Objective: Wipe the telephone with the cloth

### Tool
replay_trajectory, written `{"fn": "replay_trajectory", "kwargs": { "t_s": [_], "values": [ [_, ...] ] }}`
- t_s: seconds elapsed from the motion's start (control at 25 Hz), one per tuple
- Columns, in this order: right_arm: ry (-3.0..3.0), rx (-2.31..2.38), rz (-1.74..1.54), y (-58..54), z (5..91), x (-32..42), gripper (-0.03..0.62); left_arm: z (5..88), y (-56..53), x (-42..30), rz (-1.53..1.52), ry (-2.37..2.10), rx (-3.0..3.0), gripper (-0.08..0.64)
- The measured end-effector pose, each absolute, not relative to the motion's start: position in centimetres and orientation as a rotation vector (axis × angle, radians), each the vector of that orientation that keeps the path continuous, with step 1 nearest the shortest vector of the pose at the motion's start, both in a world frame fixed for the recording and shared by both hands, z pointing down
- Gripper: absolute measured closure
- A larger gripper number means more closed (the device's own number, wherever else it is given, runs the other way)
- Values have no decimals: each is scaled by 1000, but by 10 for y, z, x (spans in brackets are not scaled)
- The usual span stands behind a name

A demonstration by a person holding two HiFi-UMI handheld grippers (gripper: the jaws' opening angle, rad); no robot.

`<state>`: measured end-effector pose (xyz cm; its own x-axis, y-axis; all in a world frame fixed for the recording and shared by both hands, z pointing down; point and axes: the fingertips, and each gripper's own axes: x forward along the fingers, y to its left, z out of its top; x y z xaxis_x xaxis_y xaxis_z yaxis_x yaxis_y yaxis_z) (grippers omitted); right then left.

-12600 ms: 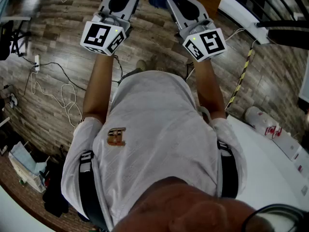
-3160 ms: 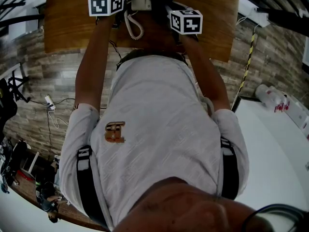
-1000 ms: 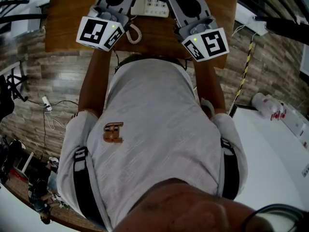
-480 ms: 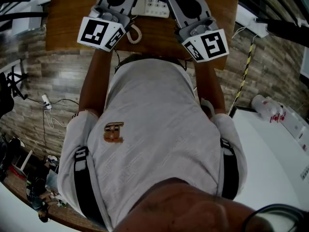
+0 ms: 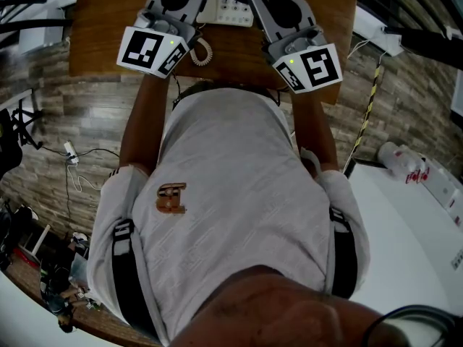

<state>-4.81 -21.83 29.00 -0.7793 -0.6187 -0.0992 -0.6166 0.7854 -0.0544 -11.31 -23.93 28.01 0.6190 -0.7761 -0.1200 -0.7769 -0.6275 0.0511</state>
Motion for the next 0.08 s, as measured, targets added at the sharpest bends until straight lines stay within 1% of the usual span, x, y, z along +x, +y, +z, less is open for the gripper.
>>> {"fn": "replay_trajectory", "kwargs": {
  "t_s": [0.08],
  "values": [
    [2862, -995, -30, -217, 290, -49, 532, 279, -238, -114, 210, 1355, -2821, 541]
  ]
}}
